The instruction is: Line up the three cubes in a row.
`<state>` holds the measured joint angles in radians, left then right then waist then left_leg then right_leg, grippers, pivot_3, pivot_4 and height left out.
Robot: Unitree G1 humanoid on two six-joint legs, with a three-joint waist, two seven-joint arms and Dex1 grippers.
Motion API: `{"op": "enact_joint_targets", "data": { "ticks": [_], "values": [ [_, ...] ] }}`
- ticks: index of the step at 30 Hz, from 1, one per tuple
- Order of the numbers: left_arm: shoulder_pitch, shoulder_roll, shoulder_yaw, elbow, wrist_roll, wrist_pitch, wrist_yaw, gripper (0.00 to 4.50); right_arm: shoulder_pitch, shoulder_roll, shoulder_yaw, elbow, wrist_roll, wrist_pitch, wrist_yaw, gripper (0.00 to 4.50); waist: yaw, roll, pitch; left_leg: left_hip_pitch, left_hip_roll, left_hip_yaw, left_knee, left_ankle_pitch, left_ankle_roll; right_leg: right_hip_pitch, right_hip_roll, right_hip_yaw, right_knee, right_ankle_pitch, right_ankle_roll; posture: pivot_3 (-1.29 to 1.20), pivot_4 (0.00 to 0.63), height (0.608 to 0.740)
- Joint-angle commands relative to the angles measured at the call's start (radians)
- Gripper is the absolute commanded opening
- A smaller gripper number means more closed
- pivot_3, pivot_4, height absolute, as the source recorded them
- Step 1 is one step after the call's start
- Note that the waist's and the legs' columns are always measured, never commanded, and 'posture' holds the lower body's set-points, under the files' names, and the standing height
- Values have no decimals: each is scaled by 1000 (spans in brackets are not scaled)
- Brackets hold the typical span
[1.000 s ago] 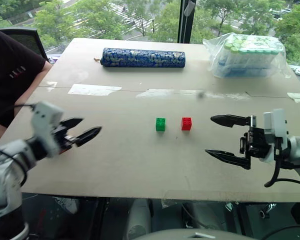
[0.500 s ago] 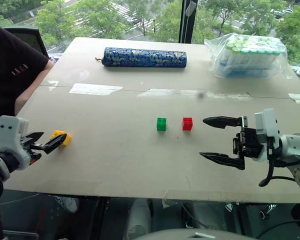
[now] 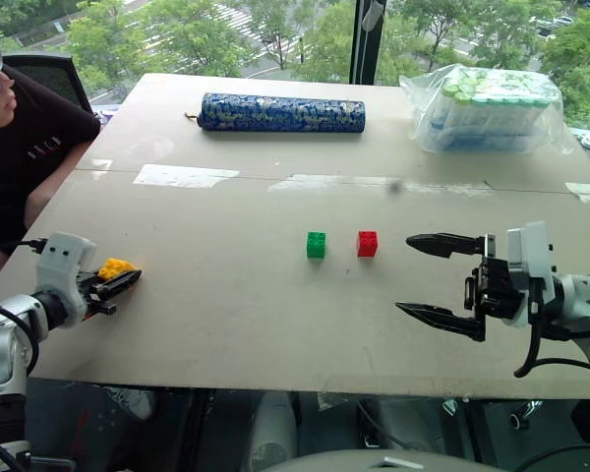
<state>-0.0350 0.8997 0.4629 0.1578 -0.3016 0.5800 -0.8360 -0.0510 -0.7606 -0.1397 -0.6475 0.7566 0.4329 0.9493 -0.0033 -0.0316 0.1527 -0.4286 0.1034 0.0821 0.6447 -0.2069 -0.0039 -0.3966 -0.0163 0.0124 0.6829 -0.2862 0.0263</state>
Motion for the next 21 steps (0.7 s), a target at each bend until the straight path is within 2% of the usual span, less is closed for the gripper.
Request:
{"op": "enact_joint_targets", "data": {
  "ticks": [1, 4, 9, 11, 15, 18, 21],
  "values": [
    [-26, 31, 2, -10, -26, -85, -74, 1324, 14, -13, -47, -43, 21, -6, -8, 4500, 0, 0, 0, 0, 0, 0, 0, 0, 0, 0, 0, 0, 0, 0, 0, 0, 150, 740],
    [-96, 35, -49, -81, -114, -98, -222, 1324, 38, -13, -61, -45, 15, -10, -10, 4500, 10, 0, 0, -1, 0, 0, 0, 0, 0, 0, 0, -1, -1, 0, 0, 0, 150, 740],
    [-283, 49, -294, -42, -56, -219, -452, 1324, 89, -14, -91, -36, 0, -19, -13, 4500, 23, -1, -1, -1, -2, -1, 1, 0, 0, 1, 0, -1, -1, 0, 0, 0, 150, 740],
    [-399, 26, -409, 51, 11, -312, -532, 1324, 117, -17, -111, -32, -8, -28, -11, 4500, 22, -1, -1, -2, -2, -1, 1, 0, 0, 1, 0, -1, -1, 0, 0, 0, 150, 740],
    [-616, -47, -556, 305, 131, -523, -617, 1324, 162, -19, -159, -36, -19, -38, -15, 4500, 16, -1, -1, -2, -3, -1, 2, 0, 0, 0, 1, 0, -1, 0, 0, 0, 150, 740],
    [-782, -137, -630, 537, 194, -659, -677, 1324, 196, -9, -186, -55, -23, -43, -36, 4500, 18, -1, -1, -2, -3, -2, 3, 0, 0, 0, 3, 1, -1, 0, 1, 0, 150, 740],
    [-876, -191, -666, 707, 242, -774, -718, 1324, 233, 5, -200, -93, -20, -42, -66, 4500, 16, -1, -1, -4, -3, -3, 4, 0, 0, 0, 3, 0, -1, 0, 1, 0, 150, 740]
  ]
}}
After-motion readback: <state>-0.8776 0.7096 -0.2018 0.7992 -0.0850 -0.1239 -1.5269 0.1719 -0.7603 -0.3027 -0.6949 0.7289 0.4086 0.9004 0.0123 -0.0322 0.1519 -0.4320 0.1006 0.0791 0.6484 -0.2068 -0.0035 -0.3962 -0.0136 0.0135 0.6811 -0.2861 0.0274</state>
